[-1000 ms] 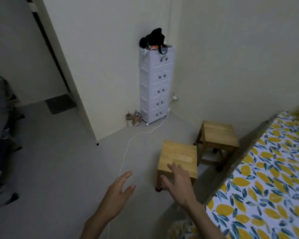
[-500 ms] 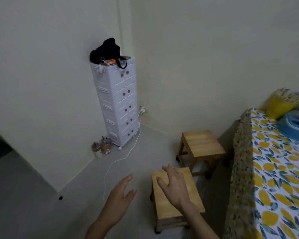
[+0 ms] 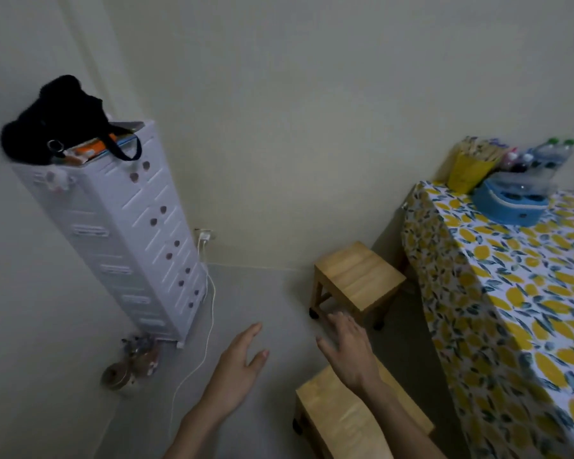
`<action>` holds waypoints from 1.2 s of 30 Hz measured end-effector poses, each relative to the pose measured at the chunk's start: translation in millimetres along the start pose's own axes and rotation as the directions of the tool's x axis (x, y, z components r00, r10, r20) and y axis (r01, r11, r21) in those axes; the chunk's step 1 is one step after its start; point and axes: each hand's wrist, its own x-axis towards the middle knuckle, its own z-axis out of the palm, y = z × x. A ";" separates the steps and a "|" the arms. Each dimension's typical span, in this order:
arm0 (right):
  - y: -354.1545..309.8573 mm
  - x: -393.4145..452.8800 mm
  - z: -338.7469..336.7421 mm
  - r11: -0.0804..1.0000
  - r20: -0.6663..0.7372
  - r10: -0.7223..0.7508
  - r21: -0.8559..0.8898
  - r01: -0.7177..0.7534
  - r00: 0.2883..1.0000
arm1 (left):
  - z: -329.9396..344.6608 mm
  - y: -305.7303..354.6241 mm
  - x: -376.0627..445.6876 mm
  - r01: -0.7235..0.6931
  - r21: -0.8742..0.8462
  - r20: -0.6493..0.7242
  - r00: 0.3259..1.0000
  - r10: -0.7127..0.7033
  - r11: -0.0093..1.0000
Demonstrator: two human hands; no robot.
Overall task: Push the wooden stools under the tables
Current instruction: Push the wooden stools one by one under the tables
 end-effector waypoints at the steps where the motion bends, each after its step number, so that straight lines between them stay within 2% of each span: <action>1: -4.9 9.2 5.8 0.999 -0.020 0.035 0.015 -0.035 0.999 | -11.3 -5.5 16.8 -0.015 0.009 0.045 0.999 0.014 1.000; 8: -26.2 52.9 27.3 0.956 -0.104 0.288 0.091 -0.279 0.952 | -55.4 -23.9 128.9 -0.118 0.097 0.282 0.955 0.086 0.988; 15: -7.9 118.6 32.3 0.881 -0.147 0.465 0.171 -0.441 0.873 | -27.9 -18.5 248.0 -0.245 0.165 0.498 0.857 0.134 0.955; 25: 87.1 292.6 35.6 0.767 -0.148 0.630 0.272 -0.581 0.762 | 73.7 -30.2 450.8 -0.348 0.269 0.700 0.711 0.066 0.898; 32: 180.4 404.9 101.2 0.739 -0.102 0.667 0.220 -0.637 0.738 | 182.6 -97.3 579.7 -0.434 0.338 0.726 0.685 0.062 0.835; 34: 208.5 429.1 130.4 0.723 -0.082 0.686 0.193 -0.664 0.723 | 216.9 -127.0 611.2 -0.507 0.329 0.770 0.632 0.084 0.796; 36: 232.4 448.5 160.9 0.715 -0.071 0.698 0.127 -0.688 0.712 | 246.1 -156.1 640.6 -0.609 0.312 0.834 0.543 0.097 0.729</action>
